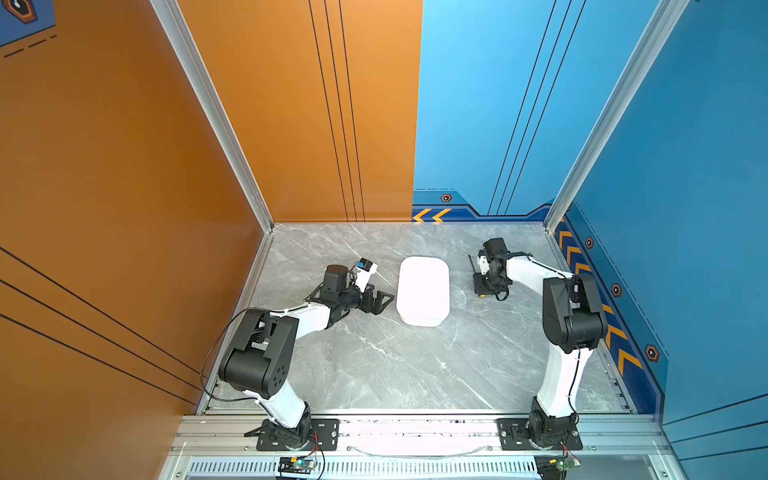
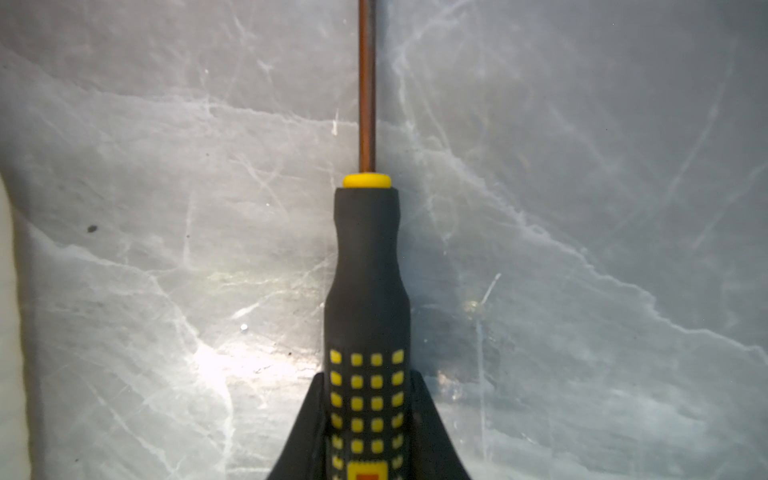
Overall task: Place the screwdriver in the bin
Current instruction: 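Close the right gripper on the screwdriver handle, then lift the screwdriver with the right gripper and carry it over the white bin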
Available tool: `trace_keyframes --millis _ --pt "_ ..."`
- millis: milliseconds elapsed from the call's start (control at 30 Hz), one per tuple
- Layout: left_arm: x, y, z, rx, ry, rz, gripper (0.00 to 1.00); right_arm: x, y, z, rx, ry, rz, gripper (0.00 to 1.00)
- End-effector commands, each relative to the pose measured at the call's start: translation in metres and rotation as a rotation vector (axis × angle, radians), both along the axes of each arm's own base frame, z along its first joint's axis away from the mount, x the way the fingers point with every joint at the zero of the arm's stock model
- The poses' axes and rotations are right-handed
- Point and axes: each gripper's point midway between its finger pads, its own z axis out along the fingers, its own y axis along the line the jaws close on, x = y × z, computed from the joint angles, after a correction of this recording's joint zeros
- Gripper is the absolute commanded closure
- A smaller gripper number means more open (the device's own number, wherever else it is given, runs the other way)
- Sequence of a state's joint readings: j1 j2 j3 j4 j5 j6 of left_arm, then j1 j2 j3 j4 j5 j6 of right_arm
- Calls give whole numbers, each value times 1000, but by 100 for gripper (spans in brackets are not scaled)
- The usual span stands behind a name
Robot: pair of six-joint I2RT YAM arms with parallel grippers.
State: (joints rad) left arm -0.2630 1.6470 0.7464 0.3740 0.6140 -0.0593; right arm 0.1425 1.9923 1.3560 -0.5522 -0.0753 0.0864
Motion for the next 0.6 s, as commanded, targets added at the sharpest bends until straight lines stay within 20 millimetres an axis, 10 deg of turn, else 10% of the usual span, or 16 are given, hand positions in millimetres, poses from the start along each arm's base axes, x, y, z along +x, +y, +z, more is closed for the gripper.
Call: trace_keyframes --millis 0,300,567 --pt "-6 1 -5 1 4 -19 2 -3 5 16 36 -3 -13 92" --pt "-5 18 0 -24 0 16 2 -22 24 110 94 -125 -48 96" --pt "-4 18 0 -37 1 27 2 -60 97 172 298 -178 -63 100"
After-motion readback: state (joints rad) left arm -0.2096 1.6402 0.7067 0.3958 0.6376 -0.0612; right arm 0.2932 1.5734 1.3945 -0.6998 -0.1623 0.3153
